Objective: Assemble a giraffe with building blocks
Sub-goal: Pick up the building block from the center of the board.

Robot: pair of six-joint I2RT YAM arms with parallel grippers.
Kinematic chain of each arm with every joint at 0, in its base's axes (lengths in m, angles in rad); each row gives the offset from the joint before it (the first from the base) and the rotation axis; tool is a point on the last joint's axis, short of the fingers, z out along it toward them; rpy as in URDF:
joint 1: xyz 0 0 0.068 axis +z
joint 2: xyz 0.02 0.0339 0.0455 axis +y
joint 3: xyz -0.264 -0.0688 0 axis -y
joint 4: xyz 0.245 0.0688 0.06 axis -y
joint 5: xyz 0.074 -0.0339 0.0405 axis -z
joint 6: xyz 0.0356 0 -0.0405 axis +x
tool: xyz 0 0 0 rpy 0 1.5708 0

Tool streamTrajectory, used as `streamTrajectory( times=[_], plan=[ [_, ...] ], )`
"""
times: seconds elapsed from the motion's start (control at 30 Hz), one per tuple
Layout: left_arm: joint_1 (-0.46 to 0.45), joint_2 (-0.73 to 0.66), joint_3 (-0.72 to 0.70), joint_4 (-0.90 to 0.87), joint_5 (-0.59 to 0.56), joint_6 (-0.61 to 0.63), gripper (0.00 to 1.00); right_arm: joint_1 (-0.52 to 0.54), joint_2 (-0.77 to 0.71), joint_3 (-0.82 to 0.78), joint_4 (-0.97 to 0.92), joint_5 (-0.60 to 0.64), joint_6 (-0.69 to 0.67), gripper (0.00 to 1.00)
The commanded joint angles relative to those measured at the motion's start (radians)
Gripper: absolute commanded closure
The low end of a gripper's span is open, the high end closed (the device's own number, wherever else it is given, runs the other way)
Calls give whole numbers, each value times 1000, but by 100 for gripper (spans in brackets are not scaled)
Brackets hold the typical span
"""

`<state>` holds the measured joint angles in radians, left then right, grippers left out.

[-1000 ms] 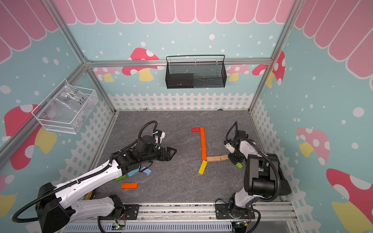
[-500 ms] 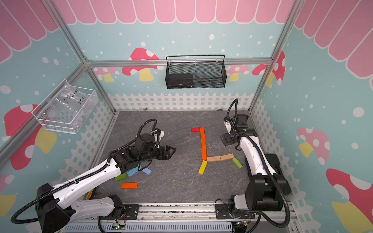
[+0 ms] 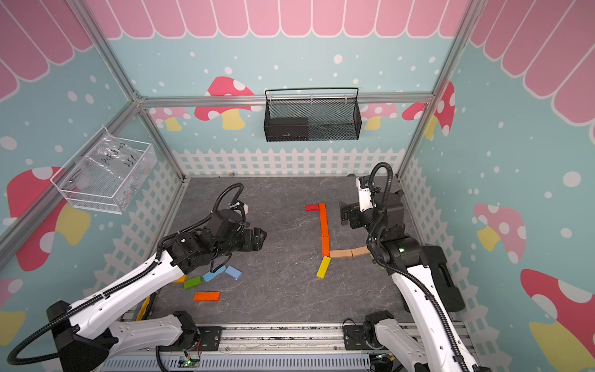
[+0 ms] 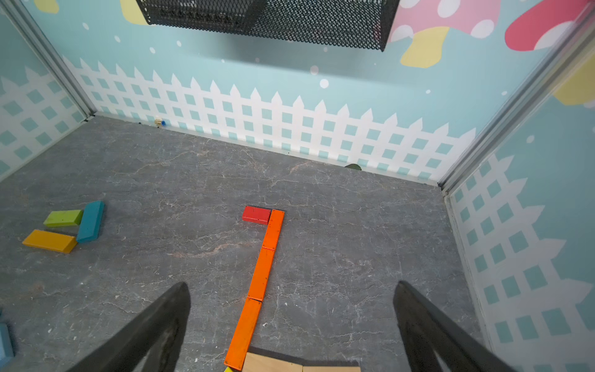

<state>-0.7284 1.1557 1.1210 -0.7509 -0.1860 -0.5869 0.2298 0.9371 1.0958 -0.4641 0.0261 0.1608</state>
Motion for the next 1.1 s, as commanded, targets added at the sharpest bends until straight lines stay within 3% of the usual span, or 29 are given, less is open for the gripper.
streamTrajectory(
  times=[0.0, 0.23, 0.37, 0.6, 0.8, 1.07],
  plan=[
    [51, -32, 23, -118, -57, -47, 15, 10, 12, -45, -13, 23, 126, 0],
    [157, -36, 25, -159, -15, -84, 15, 70, -142, -308, 152, -23, 196, 0],
    [217, -18, 22, -153, 22, -103, 15, 93, -150, -390, 177, -59, 227, 0],
    [313, 19, -6, -111, 94, -101, 15, 103, -64, -398, 126, -40, 268, 1],
    [469, 44, -52, -71, 186, -79, 16, 112, 32, -368, 125, -88, 319, 0],
    [608, 187, -47, -68, 209, -75, 18, 254, 145, -324, 181, -56, 345, 0]
  ],
)
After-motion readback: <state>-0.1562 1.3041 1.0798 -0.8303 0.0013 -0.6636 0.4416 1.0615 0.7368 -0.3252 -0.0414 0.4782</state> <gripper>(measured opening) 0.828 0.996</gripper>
